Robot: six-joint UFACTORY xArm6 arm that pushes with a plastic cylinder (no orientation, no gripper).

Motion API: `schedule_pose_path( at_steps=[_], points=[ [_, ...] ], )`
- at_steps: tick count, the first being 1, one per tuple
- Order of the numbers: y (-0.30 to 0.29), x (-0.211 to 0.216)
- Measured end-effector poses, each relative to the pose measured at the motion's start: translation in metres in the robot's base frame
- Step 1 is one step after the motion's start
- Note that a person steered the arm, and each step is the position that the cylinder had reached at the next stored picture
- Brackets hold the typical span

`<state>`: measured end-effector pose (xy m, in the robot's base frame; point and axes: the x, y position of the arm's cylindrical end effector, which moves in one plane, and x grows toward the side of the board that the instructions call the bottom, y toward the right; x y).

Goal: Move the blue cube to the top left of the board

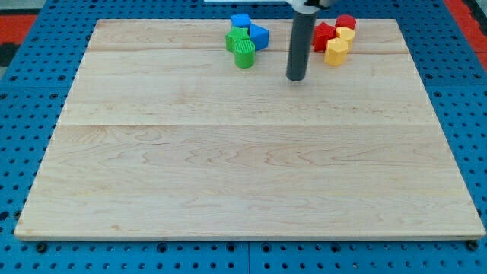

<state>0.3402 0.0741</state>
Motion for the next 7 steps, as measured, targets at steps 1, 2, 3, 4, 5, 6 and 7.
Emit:
schedule_pose_path(
  at_steps=[1, 2, 3, 4, 5, 6, 7],
  points=[
    [0.011, -0.001],
    [0.010, -0.038],
    [0.017, -0.093],
    [0.000, -0.138],
    [-0.055, -0.146],
    [-0.088, -0.133],
    [-0.078, -0.125]
  ],
)
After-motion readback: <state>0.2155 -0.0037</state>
